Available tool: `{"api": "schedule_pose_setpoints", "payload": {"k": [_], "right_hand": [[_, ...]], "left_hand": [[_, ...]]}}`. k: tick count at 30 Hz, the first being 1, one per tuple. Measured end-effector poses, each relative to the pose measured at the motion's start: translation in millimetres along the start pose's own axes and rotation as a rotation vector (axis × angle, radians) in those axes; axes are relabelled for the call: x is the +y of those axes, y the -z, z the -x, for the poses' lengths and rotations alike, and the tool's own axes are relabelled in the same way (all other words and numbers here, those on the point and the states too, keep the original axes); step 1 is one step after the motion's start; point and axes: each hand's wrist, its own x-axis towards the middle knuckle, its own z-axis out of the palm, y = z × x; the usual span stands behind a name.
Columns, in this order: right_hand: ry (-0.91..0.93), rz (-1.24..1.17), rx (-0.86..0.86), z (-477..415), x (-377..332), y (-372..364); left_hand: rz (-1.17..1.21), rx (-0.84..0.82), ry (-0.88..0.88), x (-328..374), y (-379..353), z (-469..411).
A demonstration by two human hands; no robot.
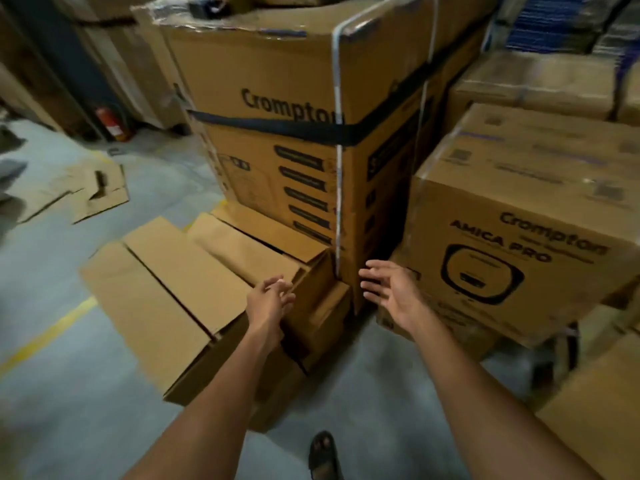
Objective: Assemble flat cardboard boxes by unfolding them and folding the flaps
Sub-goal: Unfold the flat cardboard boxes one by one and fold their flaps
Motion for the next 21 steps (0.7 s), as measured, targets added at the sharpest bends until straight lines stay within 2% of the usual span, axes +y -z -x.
{"api": "schedule_pose_setpoints", "payload": {"k": [5, 8, 13, 15, 18, 21], "right_hand": [[-0.067, 0.173, -0.147, -25, 15, -89], [-0.122, 0.275, -0.186, -41, 37, -136], [-0.104, 0.557, -0.256, -80, 75, -204], [-0.085, 0.703, -0.258, -95, 92, -225], [-0.118, 0.916, -0.264, -111, 114, -246], [-0.176, 1.038, -0.284, -124, 133, -253]], "left_hand": [[-0.220, 0.214, -0.185, 17, 74, -38], [-0.357, 0.364, -0.224, 15, 122, -57], [-0.375, 0.653, -0.115, -17, 197, -86], [-0.354, 0.753, 0.005, -35, 216, -88], [-0.221, 0.721, 0.265, -69, 241, -94], [-0.062, 0.496, 0.392, -101, 257, -100]]}}
